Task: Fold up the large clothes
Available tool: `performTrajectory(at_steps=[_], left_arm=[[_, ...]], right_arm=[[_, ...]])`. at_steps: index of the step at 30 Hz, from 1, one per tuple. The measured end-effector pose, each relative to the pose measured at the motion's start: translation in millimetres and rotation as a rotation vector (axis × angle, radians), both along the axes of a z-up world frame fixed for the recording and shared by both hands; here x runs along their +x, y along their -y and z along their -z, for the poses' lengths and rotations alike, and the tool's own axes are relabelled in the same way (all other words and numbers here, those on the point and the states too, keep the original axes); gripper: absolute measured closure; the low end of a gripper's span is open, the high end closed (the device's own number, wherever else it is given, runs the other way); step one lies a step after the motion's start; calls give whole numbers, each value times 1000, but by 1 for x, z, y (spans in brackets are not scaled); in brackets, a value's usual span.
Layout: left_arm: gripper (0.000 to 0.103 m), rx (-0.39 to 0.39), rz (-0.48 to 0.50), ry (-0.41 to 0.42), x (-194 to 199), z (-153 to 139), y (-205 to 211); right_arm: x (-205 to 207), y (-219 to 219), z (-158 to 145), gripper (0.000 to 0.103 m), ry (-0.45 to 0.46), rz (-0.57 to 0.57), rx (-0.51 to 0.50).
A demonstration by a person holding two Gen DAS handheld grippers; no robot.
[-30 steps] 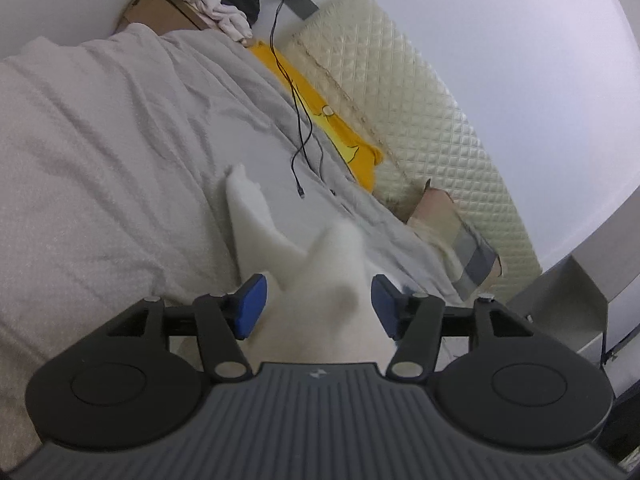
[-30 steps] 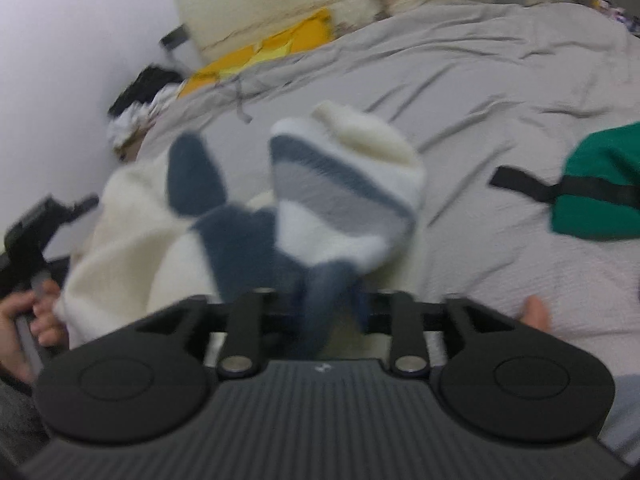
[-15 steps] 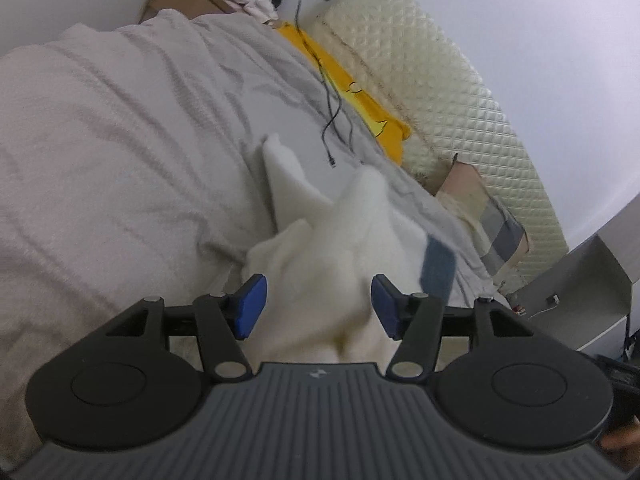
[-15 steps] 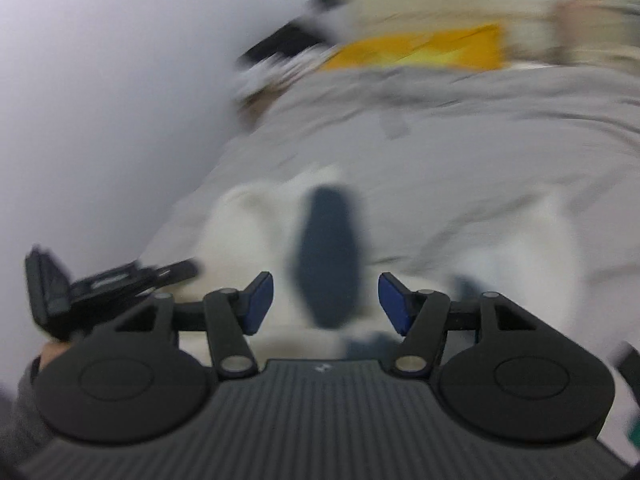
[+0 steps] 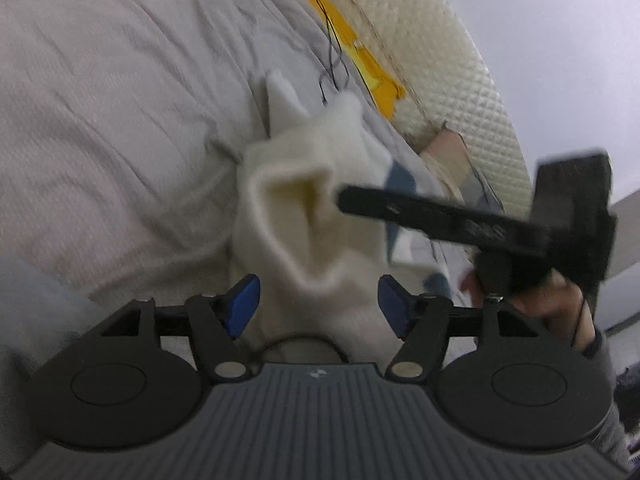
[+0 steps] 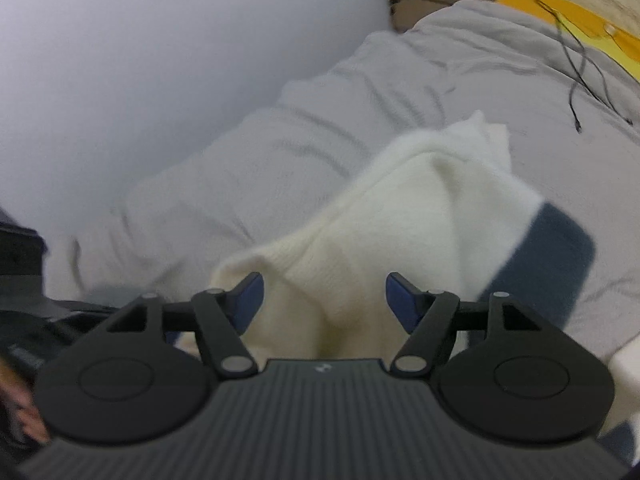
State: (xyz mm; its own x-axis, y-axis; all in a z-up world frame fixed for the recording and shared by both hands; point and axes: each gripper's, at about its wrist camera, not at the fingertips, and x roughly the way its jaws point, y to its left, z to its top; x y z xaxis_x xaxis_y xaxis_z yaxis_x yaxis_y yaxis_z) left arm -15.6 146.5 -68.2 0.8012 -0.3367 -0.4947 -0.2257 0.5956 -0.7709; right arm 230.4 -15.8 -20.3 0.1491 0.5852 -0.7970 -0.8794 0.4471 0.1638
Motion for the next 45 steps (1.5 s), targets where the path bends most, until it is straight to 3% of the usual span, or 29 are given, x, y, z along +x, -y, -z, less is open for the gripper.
performTrajectory(at_steps=[2, 6, 11, 13, 15, 18, 19, 22, 24, 26, 29, 31, 35, 39, 45], left_arm=[[32, 14, 13, -4, 0, 2, 9], [32, 28, 1, -23, 4, 11, 16], [33, -19, -35, -36, 14, 28, 15], [33, -66, -43, -52, 20, 38, 14], [34, -118, -61, -49, 27, 46, 12], [39, -146, -63, -53, 37, 49, 16], [40, -154, -59, -49, 40, 50, 18], [63, -140, -31, -34, 46, 46, 26], [85, -120, -25, -20, 45, 41, 29], [88, -97, -39, 15, 42, 31, 26], [90, -15, -70, 101, 40, 0, 19], [90, 12, -82, 176, 42, -31, 13], [91, 85, -94, 270, 53, -93, 11], [91, 114, -88, 357, 59, -162, 12], [91, 303, -77, 531, 40, -287, 36]], right_arm=[[-2, -10, 7, 24, 31, -33, -45], [-5, -28, 18, 23, 119, -55, -122], [-11, -37, 37, 26, 207, -29, -162], [-8, -38, 45, 43, 237, 9, -151], [-4, -32, 46, 74, 251, 57, -125], [8, -20, 42, 90, 227, 146, -55], [11, -16, 40, 90, 220, 167, -27], [12, -2, 31, 91, 242, 236, 43], [11, 9, 23, 91, 263, 282, 90], [9, 22, 12, 92, 290, 339, 141], [5, 50, -14, 92, 308, 446, 255], [1, 69, -35, 92, 371, 520, 310], [-8, 93, -75, 92, 419, 629, 348], [-34, 103, -127, 93, 549, 676, 397], [-73, 126, -215, 94, 680, 719, 515]])
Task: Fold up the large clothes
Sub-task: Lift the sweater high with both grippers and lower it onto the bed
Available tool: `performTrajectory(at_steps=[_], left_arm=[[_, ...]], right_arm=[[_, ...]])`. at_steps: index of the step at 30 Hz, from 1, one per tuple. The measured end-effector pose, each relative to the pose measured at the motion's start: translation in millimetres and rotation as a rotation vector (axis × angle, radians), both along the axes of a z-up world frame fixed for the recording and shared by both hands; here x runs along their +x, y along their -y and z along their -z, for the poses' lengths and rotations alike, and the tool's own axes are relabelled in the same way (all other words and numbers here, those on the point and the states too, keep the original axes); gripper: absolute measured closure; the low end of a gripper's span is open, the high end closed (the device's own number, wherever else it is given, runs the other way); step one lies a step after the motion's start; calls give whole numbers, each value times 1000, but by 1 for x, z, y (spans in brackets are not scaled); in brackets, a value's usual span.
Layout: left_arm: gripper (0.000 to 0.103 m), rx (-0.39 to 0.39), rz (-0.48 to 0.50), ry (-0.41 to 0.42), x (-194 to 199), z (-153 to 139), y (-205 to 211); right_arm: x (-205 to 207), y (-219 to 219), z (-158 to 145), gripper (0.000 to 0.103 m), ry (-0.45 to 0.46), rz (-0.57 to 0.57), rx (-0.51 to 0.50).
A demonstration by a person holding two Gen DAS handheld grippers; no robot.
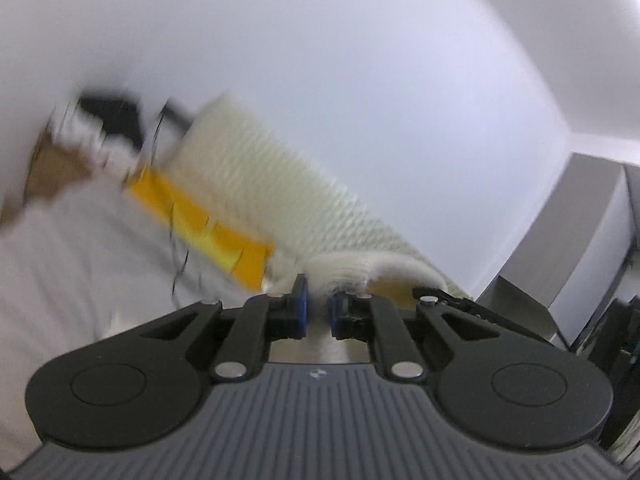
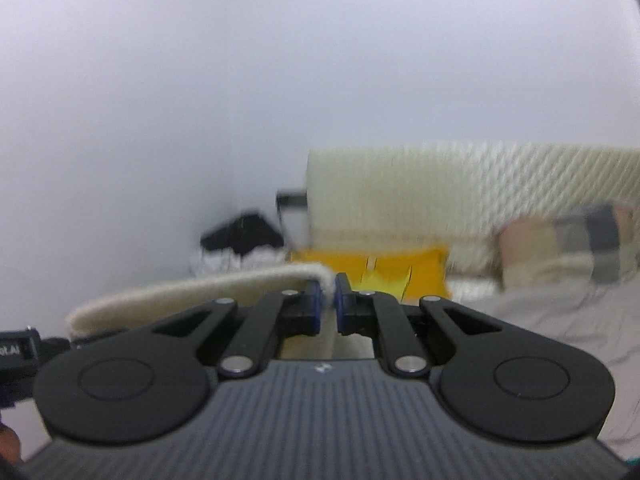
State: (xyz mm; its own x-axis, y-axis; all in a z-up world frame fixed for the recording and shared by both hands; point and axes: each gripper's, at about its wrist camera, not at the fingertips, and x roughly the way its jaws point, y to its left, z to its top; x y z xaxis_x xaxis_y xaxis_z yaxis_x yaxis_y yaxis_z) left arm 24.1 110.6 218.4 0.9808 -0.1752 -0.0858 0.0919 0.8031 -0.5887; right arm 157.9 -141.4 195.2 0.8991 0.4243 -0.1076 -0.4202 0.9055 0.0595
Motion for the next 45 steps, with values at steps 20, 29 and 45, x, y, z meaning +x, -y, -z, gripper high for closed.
performTrajectory(at_steps=[20, 29, 45], left_arm=[[91, 362, -115, 309, -80, -274, 36], [91, 354, -41, 179, 27, -225, 41], [91, 346, 79, -188, 489, 78, 41]], right_arm=[[-122, 31, -197, 94, 387, 17, 120], [-37, 33, -157, 94, 275, 79, 36], [383, 71, 67, 94, -85, 254, 2]])
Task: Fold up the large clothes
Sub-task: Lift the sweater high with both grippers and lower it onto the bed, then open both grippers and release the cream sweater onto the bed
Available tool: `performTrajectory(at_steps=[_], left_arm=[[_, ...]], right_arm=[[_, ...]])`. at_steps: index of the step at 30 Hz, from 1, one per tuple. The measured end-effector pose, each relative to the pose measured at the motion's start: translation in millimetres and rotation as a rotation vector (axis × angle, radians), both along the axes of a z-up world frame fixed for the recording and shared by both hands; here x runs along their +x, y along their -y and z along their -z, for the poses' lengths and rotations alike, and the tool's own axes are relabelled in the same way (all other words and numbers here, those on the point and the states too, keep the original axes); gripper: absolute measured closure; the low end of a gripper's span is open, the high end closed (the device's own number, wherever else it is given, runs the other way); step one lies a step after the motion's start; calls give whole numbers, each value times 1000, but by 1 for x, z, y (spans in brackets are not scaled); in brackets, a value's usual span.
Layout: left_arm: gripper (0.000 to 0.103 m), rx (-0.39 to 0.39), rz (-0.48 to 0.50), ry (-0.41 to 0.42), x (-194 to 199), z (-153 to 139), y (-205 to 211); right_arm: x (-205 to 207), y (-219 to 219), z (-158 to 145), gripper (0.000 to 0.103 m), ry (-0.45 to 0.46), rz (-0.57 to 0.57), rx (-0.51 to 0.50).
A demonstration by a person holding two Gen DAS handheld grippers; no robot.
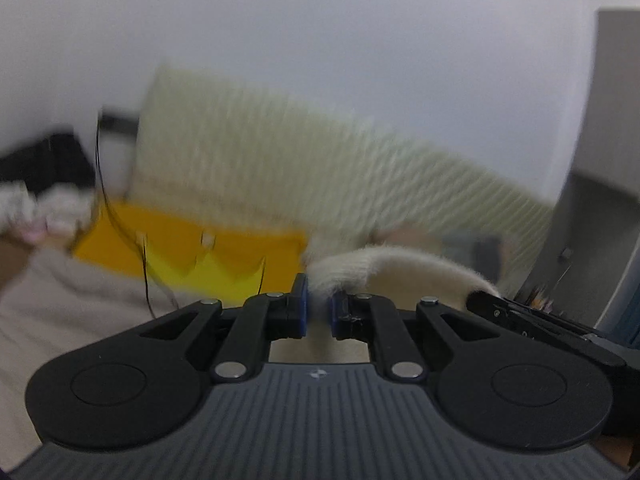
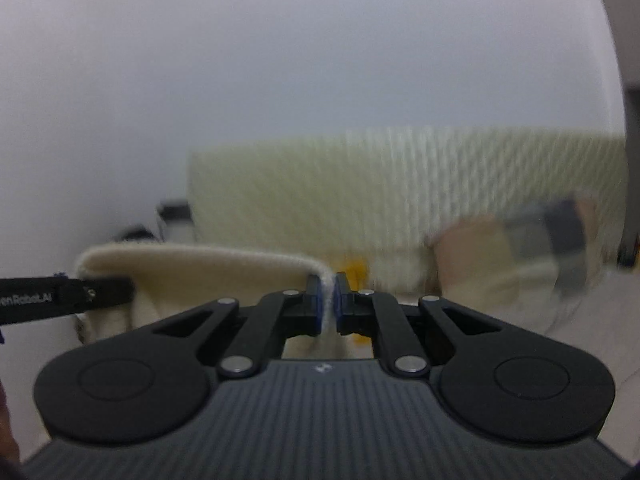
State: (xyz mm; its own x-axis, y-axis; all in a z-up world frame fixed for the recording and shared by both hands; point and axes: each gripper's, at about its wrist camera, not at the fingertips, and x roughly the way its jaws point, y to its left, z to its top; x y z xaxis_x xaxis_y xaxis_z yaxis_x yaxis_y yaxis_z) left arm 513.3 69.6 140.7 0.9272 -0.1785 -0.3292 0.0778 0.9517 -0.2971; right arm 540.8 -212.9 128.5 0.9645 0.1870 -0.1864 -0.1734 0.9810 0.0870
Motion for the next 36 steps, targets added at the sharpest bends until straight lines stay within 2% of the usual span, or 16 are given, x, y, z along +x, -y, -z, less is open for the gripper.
performTrajectory(at_steps=[2, 4, 6, 8, 12, 15, 19, 22, 24, 25, 27, 28, 32, 36], left_arm=[[91, -20, 3, -63, 56, 58, -5], [91, -19, 7, -118, 104, 120, -15], [91, -1, 22, -162, 144, 174, -16], [91, -10, 30, -203, 169, 217, -18], [91, -21, 48, -313, 212, 283, -23], [90, -27, 61, -377, 227, 311, -29], [88, -29, 87, -401, 220, 313, -29], [68, -15, 84, -398, 214, 302, -29], [54, 6, 96, -394, 210, 294, -27], [53, 19, 102, -392, 207, 288, -25], [53, 34, 98, -372, 193, 273, -24], [53, 34, 94, -362, 180, 261, -22], [53, 53, 86, -327, 142, 228, -16], [53, 77, 81, -280, 95, 191, -8]], right_arm=[[51, 0, 50, 94, -55, 0, 6], [83, -4, 101, 94, -119, 2, -2], [76, -14, 145, 94, -181, 0, -22], [98, -14, 186, 94, -222, -6, -45], [119, -23, 241, 94, -301, -13, -58], [129, -22, 264, 94, -368, -15, -42], [137, -22, 283, 90, -405, -25, -14], [128, -26, 279, 90, -399, -36, -4], [130, -27, 277, 83, -411, -44, 0], [128, -27, 275, 78, -419, -47, 9], [124, -27, 270, 49, -425, -40, 20], [119, -26, 266, 45, -418, -38, 28], [93, -22, 246, 47, -416, -45, 49], [48, -15, 215, 47, -368, -55, 39]])
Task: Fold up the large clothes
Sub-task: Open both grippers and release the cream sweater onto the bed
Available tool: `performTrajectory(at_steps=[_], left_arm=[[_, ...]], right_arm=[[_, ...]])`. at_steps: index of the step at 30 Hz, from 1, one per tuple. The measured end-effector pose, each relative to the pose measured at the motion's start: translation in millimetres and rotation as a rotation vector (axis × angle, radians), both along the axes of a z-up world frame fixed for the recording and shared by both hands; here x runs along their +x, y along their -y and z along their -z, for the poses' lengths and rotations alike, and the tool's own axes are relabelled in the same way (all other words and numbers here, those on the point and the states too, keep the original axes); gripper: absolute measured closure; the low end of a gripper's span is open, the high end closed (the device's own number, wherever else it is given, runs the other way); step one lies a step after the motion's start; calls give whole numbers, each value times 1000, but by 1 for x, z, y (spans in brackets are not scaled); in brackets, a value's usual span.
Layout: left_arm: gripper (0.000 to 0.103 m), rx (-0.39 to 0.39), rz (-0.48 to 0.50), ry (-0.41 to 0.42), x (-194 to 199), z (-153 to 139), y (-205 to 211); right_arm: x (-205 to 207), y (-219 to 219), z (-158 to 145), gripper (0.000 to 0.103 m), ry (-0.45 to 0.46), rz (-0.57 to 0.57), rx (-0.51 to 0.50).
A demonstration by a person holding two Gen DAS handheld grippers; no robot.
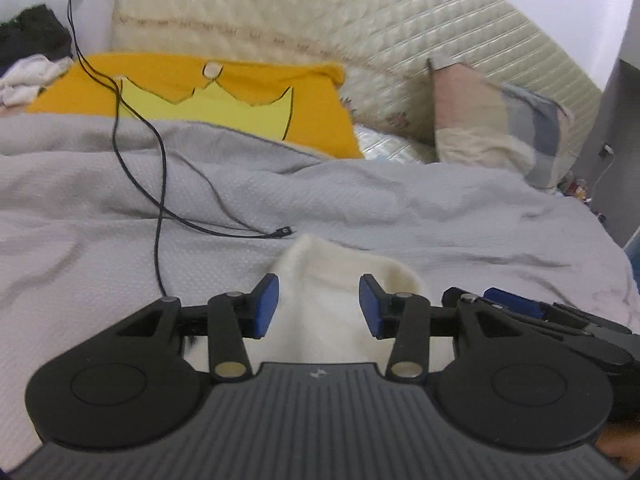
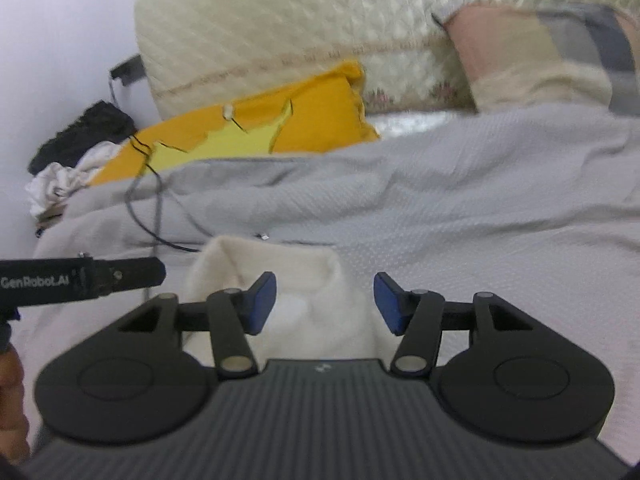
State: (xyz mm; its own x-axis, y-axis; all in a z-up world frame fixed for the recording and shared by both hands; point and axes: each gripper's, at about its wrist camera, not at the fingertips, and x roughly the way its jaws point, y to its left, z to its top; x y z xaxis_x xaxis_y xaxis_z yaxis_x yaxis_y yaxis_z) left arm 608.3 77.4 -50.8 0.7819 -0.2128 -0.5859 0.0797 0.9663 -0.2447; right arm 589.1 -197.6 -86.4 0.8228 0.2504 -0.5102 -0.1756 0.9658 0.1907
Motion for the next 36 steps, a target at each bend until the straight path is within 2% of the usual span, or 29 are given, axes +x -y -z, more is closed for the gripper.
performTrajectory(at_steps=[5, 9, 15, 23, 27, 33, 36], left_arm=[[53, 30, 1, 53, -76, -43, 13], [53, 32, -11, 89, -152, -75, 20], [53, 42, -23, 114, -270, -97, 23], [53, 24, -55, 113, -415, -88, 20], [53, 10, -121, 138, -473, -70, 15], [53, -6, -182, 113, -531, -29, 6], [53, 47, -225, 93, -542, -10, 1]], right_arm=[[-71, 12, -44, 47, 43, -8, 6], [-138, 21, -76, 47, 85, -31, -6], [-241, 32, -104, 47, 130, -68, 6], [-357, 43, -101, 47, 158, -94, 41], [-399, 44, -89, 47, 170, -100, 36], [-441, 46, -54, 47, 159, -100, 24], [-451, 45, -36, 47, 134, -105, 15]])
